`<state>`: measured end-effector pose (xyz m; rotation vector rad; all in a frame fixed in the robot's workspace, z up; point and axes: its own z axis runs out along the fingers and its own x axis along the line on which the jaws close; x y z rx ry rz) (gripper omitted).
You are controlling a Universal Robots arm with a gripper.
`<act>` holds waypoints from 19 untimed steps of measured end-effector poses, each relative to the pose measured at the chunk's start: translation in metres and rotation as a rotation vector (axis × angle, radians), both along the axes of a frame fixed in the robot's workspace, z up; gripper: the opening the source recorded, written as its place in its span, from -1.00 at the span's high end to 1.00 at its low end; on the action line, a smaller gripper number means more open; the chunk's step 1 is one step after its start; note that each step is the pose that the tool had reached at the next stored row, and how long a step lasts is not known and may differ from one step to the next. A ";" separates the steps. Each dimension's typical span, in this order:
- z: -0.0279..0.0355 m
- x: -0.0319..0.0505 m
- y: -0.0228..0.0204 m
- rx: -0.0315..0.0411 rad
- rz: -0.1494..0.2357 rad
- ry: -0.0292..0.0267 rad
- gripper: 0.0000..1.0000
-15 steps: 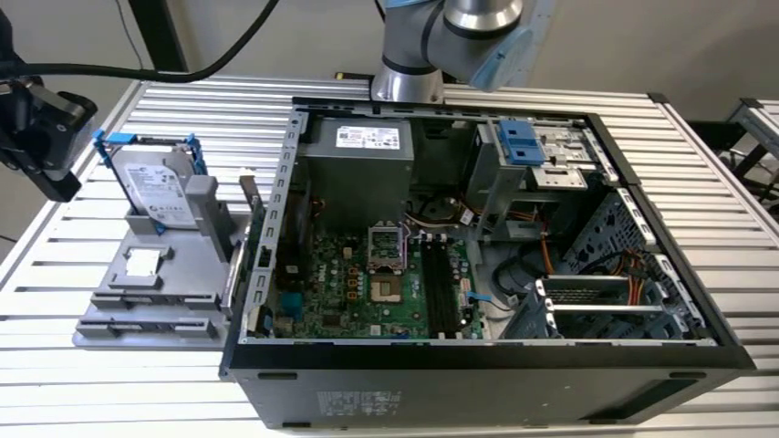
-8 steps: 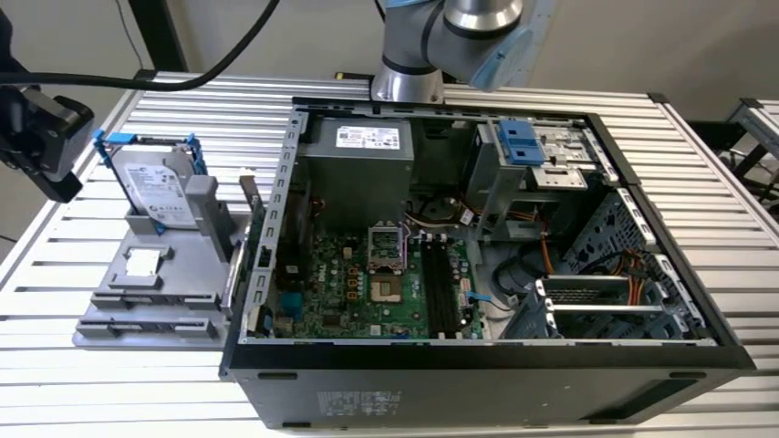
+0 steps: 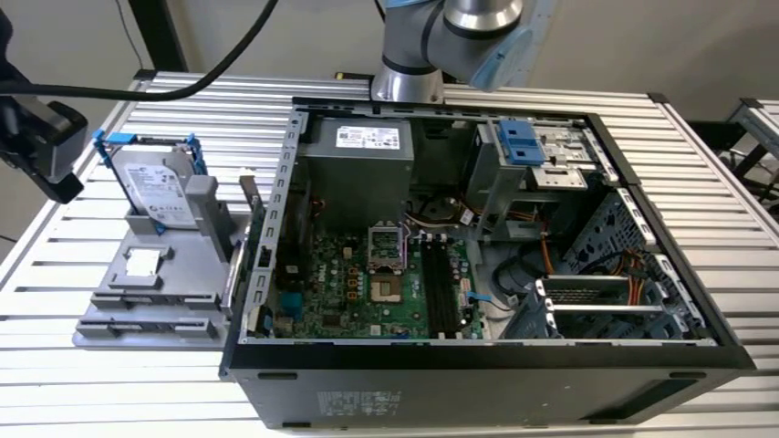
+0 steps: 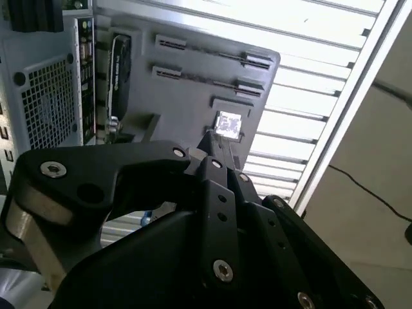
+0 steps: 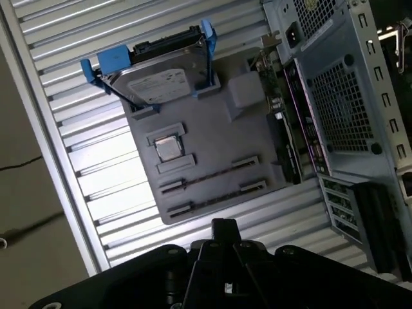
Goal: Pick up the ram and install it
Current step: 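Pick up the ram and move it above insertion slot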
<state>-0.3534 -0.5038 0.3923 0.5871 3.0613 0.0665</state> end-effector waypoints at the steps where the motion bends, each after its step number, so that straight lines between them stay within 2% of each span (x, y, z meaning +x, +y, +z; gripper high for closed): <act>1: 0.0000 0.0000 0.0000 0.0000 -0.016 0.0000 1.00; 10: 0.0000 0.0000 0.0000 0.0000 -0.140 0.0000 1.00; 19: 0.0000 0.0000 0.0000 0.0000 -0.235 0.0000 1.00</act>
